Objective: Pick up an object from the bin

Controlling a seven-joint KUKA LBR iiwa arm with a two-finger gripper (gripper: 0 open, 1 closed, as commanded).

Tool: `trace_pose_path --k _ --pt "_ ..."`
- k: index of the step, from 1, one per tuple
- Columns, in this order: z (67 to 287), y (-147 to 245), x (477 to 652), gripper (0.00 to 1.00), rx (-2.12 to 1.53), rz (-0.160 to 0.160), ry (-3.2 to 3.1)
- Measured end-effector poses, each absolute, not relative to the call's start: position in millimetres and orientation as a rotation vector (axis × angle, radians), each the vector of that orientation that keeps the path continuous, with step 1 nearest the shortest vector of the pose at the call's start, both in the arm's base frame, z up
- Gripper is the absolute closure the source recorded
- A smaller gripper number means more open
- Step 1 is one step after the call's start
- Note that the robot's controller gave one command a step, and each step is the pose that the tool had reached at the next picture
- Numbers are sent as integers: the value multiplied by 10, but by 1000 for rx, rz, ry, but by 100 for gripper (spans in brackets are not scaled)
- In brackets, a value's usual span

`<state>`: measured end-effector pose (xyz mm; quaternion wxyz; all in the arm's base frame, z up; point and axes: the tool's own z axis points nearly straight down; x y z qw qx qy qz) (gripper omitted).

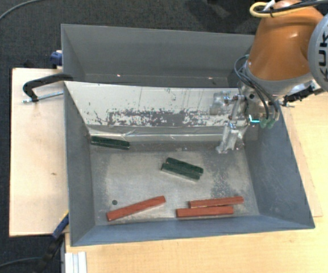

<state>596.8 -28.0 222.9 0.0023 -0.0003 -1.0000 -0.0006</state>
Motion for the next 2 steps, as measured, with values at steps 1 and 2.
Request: trace_pose_path --k 1,2 --pt "737 73 5659 0 249 -4 -3124" --pt "787 65 5688 100 248 -2 -3134"
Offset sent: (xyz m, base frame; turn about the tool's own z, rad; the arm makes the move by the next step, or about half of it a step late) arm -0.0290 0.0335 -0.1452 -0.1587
